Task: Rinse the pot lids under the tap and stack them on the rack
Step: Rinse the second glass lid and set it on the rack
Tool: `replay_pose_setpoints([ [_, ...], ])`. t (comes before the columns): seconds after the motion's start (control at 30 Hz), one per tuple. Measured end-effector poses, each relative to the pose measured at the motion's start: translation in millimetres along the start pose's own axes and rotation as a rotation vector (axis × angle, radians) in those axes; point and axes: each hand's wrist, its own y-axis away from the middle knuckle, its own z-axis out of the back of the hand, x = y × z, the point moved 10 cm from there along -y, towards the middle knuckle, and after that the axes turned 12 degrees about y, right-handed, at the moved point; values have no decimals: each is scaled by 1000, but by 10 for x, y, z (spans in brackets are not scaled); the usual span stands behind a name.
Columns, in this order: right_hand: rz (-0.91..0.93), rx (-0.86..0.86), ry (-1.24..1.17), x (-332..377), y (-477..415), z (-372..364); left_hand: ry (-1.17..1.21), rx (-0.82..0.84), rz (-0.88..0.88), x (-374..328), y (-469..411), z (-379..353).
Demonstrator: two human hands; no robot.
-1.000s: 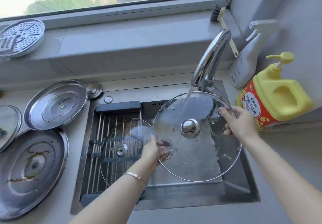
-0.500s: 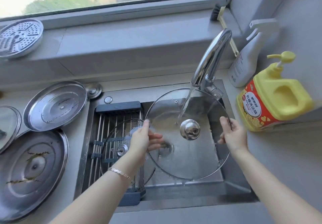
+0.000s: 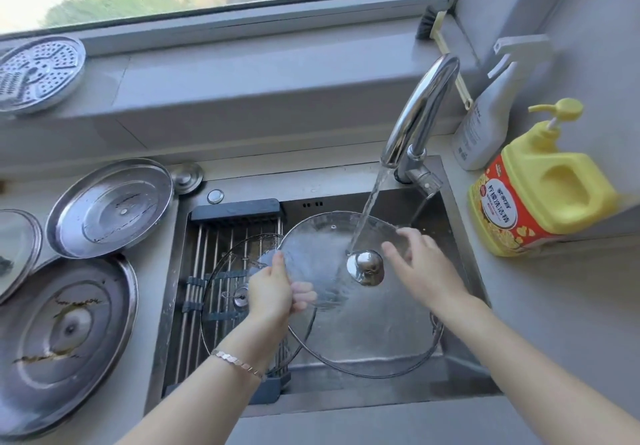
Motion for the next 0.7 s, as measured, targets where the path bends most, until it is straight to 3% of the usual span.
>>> replay_pose_setpoints([
  [0.07,176,69,61,507,21,-117,-17,-3,-58,-164,54,13],
  [0.13,252,-7,249,813,-8,-157,-44,-17,-98,-283,93,68],
  [0.23,188,-115,327,983,-110,-119,-30,-64,-139,-380,115,195],
  [0.4,-60,50,174,882,-212,-216,-24,-97,-253,-587,166,228],
  [0.53,-17,157,-147,805,-250,-226,3,-75,-260,-655,158,212],
  [0.63,8,274,-639,716,-229,-251,14,-61,-255,-683,129,192],
  [0.7,-38,255,-903,611,-246,-202,26,-68,-232,-673,100,187],
])
